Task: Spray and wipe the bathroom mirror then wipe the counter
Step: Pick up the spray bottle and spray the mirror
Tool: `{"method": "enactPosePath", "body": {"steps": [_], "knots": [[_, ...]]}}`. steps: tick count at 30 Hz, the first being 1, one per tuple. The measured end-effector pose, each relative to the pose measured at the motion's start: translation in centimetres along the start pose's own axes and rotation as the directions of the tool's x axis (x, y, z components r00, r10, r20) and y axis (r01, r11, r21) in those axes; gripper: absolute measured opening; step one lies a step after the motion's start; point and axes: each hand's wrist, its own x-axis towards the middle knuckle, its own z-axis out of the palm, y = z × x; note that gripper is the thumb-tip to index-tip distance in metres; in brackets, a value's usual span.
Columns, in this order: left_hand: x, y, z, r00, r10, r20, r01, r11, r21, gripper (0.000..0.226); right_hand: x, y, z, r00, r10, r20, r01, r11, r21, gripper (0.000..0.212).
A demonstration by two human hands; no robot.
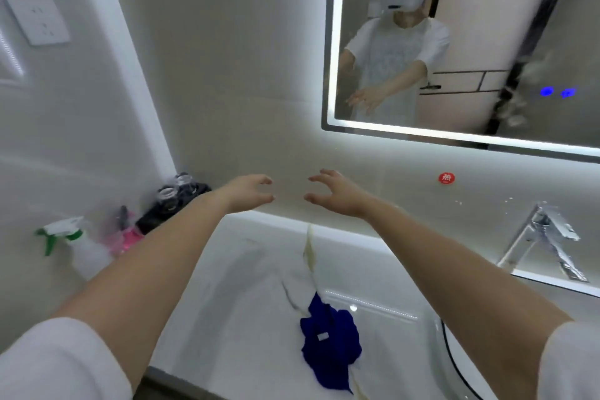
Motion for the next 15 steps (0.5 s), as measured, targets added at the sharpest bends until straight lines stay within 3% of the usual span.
{"method": "enactPosePath", "body": {"steps": [8, 15], "knots": [[-1.9, -12.1, -1.9, 0.986, -0.163, 0.026, 0.164, 0.984, -0.065, 0.05, 7.8, -9.1, 8.4, 0.983, -0.107, 0.15, 0.105, 0.994, 0.026, 0.065], [-3.1, -20.2, -1.7, 0.93, -0.367, -0.008, 0.365, 0.926, -0.101, 0.046, 14.2, -13.4, 12.9, 0.942, -0.209, 0.262, 0.218, 0.976, -0.004, 0.064]]}}
